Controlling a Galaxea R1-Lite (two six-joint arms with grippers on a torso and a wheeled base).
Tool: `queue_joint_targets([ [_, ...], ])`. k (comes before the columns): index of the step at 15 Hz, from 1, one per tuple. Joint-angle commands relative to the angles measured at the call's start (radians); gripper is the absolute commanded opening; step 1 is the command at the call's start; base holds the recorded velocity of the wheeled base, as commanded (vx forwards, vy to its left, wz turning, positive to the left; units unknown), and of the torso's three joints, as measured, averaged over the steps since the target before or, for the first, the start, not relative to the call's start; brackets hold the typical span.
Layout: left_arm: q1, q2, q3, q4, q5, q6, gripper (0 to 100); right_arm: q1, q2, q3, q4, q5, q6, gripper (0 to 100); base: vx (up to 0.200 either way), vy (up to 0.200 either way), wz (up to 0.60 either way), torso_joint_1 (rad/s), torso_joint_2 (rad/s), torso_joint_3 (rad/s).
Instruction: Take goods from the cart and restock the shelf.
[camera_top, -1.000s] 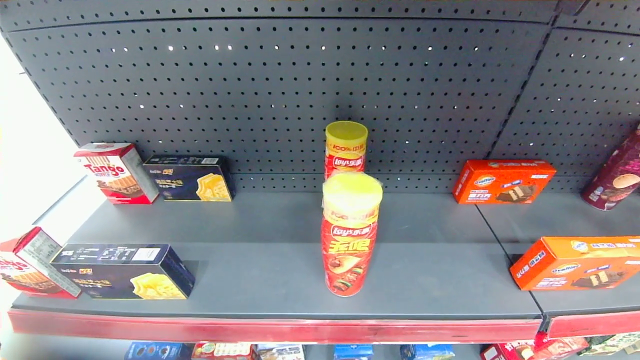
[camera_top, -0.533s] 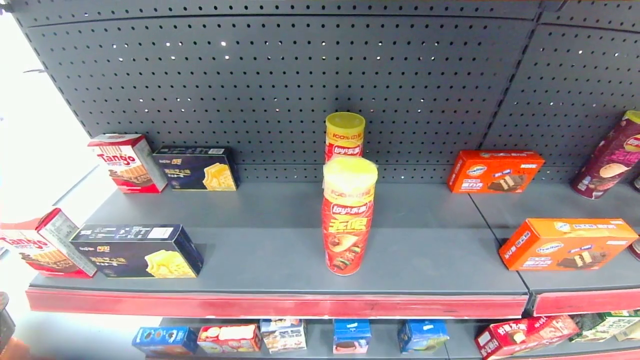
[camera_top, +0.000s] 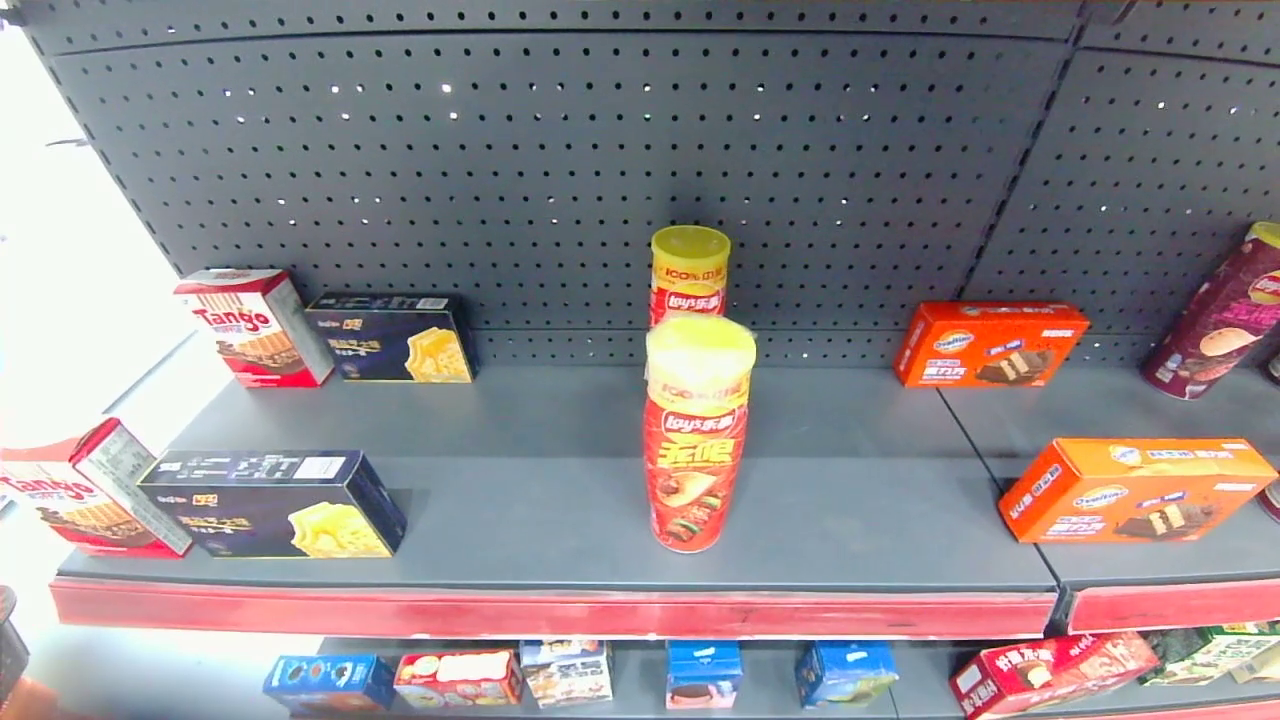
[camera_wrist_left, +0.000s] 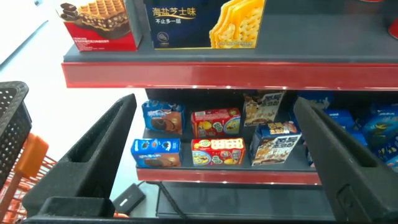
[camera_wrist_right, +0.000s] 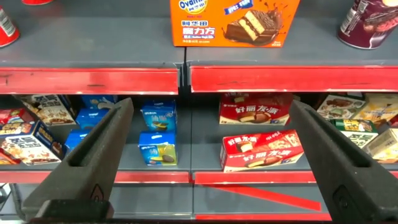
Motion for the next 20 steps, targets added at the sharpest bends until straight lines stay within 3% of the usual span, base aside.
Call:
queue_joint_targets([
  [1,0.000,0.000,0.000,0.000,0.002,-0.001,100,0.000,0.002,0.000,-0.001,-0.001,0.000,100,0.000,0.000,0.00,0.000,0.00,0.000],
  [4,0.000,0.000,0.000,0.000,0.002,-0.002,100,0.000,0.000,0.000,-0.001,-0.001,0.000,100,0.133,0.000,0.00,-0.003,0.00,0.000],
  [20,0.000,0.000,-0.002,0.000,0.002,-0.002,100,0.000,0.002,0.000,-0.001,0.009,0.001,100,0.000,0.000,0.00,0.000,0.00,0.000],
])
